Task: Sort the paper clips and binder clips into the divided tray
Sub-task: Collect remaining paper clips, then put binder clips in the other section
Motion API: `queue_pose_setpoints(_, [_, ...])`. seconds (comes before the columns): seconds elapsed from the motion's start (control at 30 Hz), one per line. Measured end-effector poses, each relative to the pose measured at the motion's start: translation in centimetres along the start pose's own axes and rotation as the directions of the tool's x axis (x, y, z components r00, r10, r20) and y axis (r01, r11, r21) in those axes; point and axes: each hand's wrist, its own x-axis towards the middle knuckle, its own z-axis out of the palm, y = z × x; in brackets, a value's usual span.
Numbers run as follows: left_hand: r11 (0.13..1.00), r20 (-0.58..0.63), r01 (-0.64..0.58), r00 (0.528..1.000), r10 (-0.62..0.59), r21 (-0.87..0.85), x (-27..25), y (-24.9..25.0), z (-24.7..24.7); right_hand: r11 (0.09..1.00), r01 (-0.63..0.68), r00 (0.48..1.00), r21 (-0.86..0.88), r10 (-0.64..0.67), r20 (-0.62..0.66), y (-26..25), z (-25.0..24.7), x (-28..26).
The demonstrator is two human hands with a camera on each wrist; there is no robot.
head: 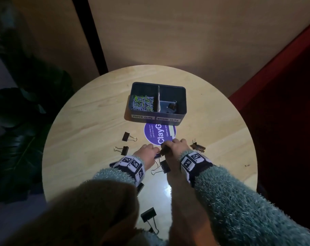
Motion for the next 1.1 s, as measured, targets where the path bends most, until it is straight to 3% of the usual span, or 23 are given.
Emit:
queue_pose_setpoints(0.2, [0.983, -0.069, 0.016, 0.997, -0.029, -0.181, -0.1, -1.0, -1.2, 0.953, 0.004, 0.953, 0.303, 0.089, -0.291, -0.3, -0.2, -0.9])
queue_pose_setpoints(0.33, [0.895, -0.218, -0.017, 0.972, -0.090, -0.446, -0.4, -0.2, -4.3, 0.823, 0.130, 0.870, 0.553, 0.173, -0.462, -0.2, -4.3, -1.2])
queue_pose_setpoints(0.4, [0.869, -0.307, -0.078, 0.948, -0.088, -0.489, 0.0, 0.6, -6.8, 0.753, 0.186, 0.807, 0.631, 0.250, -0.535, -0.2, -7.0, -1.0])
queue_pose_setpoints(0.47, [0.866, -0.381, -0.124, 0.921, -0.081, -0.485, 1.1, 1.3, -9.3, 0.741, 0.201, 0.769, 0.640, 0.285, -0.572, -0.2, -9.2, -0.1])
queue_pose_setpoints(0.6, [0.900, -0.450, -0.103, 0.886, -0.110, -0.424, 4.1, 2.4, -13.1, 0.768, 0.146, 0.827, 0.624, 0.251, -0.503, -0.1, -12.3, 1.6])
queue_pose_setpoints(0.7, [0.916, -0.487, -0.089, 0.864, -0.124, -0.392, 5.7, 3.3, -14.9, 0.749, 0.118, 0.816, 0.652, 0.301, -0.493, 1.0, -12.7, 1.7])
queue_pose_setpoints(0.87, [0.918, -0.387, -0.090, 0.919, -0.073, -0.385, 6.1, 3.4, -14.4, 0.751, -0.040, 0.771, 0.659, 0.443, -0.458, 4.0, -10.2, 0.4])
queue_pose_setpoints(0.93, [0.898, -0.412, -0.098, 0.906, -0.098, -0.429, 5.3, 2.8, -13.5, 0.780, -0.205, 0.813, 0.591, 0.472, -0.342, 5.2, -8.5, 0.3])
queue_pose_setpoints(1.0, [0.866, -0.466, -0.093, 0.868, -0.171, -0.491, 3.9, 1.6, -12.3, 0.790, -0.375, 0.857, 0.484, 0.495, -0.145, 6.2, -6.8, -0.3])
queue_pose_setpoints(1.1, [0.854, -0.494, 0.010, 0.812, -0.310, -0.520, 2.3, -1.7, -9.2, 0.803, -0.437, 0.888, 0.405, 0.455, 0.056, 6.8, -3.5, -2.2])
